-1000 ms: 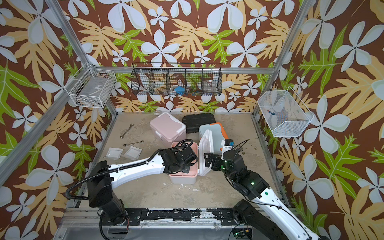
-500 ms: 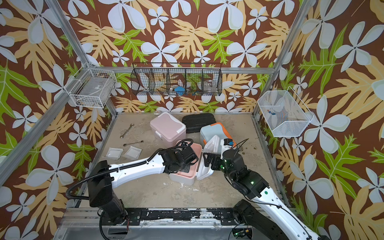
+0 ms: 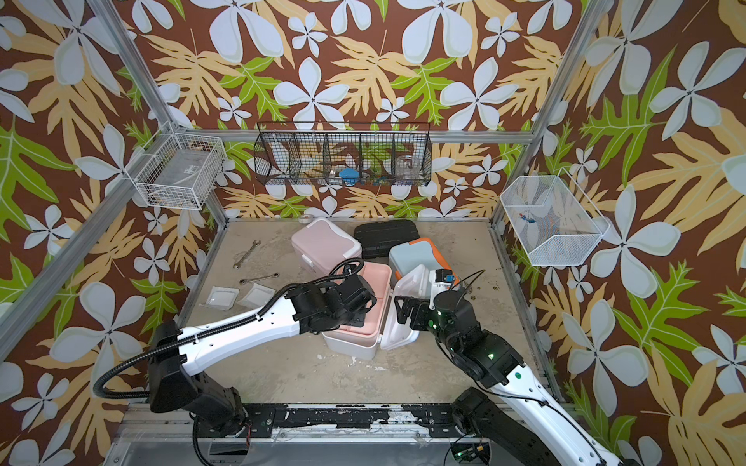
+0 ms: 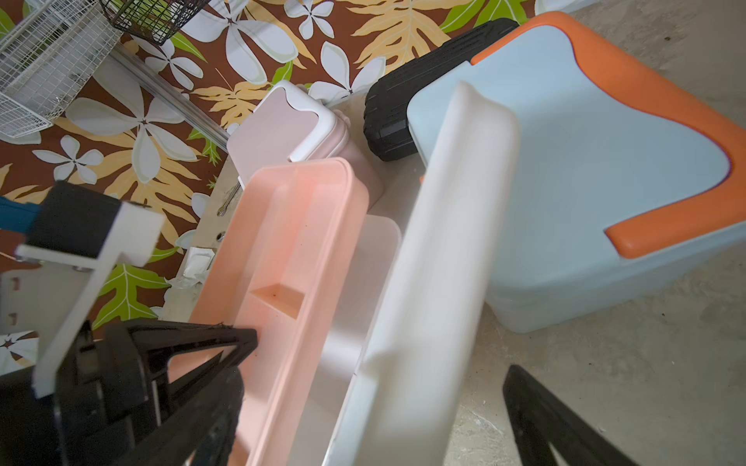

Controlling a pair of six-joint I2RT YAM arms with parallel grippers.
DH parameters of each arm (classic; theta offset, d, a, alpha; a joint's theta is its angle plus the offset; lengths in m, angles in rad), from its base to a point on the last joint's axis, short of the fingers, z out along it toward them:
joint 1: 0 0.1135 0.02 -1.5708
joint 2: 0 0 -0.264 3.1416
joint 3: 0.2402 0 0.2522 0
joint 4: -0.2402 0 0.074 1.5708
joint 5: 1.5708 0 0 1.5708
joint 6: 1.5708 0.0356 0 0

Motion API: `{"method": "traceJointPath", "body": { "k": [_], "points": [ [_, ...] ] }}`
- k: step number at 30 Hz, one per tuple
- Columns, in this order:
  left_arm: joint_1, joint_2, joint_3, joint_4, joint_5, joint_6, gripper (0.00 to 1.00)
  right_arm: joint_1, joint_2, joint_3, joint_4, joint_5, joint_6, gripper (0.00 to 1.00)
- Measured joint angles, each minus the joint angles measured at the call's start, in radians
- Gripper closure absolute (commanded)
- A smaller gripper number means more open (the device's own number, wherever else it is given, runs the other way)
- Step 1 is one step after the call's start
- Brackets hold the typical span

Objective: Open first aid kits and take out gauze
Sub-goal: Pick up the compartment layer from the first aid kit.

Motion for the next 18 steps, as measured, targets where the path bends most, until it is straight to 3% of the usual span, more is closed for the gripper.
{"method": "traceJointPath", "body": {
  "k": [18],
  "points": [
    [0.003, -0.195, 0.132, 0.011, -0.127, 0.108, 1.00, 0.000, -0.001, 0.000, 0.000, 0.002, 0.003, 0.00]
  ]
}}
